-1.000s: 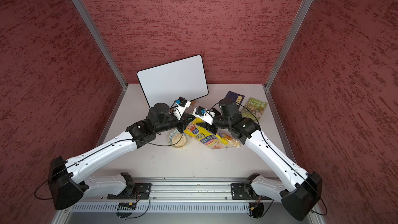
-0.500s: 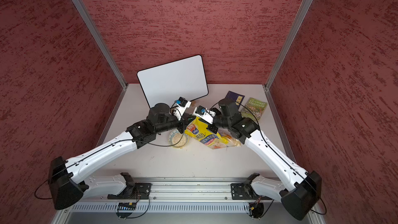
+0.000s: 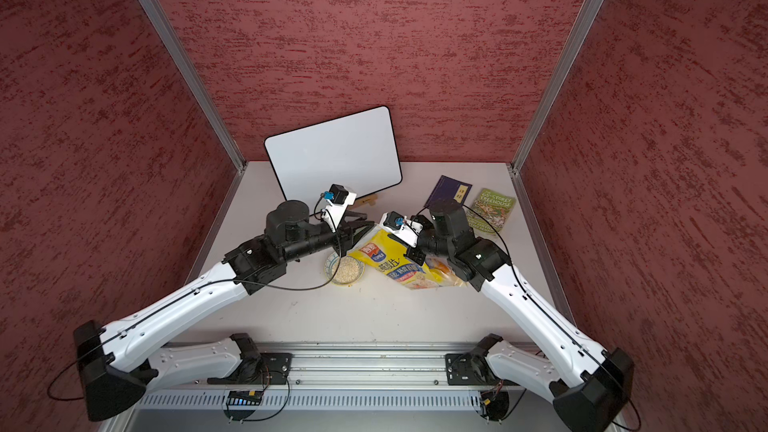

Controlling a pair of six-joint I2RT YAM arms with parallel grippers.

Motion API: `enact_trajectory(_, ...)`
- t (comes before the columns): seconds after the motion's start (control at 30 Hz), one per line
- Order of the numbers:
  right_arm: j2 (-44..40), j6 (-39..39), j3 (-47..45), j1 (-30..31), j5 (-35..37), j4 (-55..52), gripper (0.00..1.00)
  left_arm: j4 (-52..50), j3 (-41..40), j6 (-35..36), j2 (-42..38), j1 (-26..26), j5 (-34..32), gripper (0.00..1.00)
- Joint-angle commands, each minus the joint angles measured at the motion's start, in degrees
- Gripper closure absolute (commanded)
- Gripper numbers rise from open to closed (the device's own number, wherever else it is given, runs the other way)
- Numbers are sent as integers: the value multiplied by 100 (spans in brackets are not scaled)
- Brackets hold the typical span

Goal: Pour the oats into the breakfast bowl
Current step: Place the oats bag at the center of the board.

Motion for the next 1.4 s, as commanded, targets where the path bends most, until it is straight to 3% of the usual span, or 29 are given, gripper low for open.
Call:
enact_trajectory(0.0, -181, 63, 3, -77, 104, 61, 100, -91, -180, 19, -379, 129, -247, 52)
enact_trajectory(0.17, -333, 50, -46, -148, 96, 36, 100, -408, -616, -69, -1100, 559, -464, 46)
enact_trajectory(0.3, -371, 64, -39, -177, 76, -36, 100, -582, -1049, -252, -1372, 1243, -103, 46)
enact_trajectory(0.6, -397, 100, -43, -194, 119, -89, 100, -585, -1409, -218, -430, 2206, 1149, 48)
enact_trajectory(0.87, -414, 83, -47, -197, 213, -146, 100, -405, -1276, -105, 548, 2354, 2041, 54)
enact_trajectory(1.37, -424, 92, -31, -195, 220, -195, 100, 19, -1004, -30, 1559, 2347, 2256, 61)
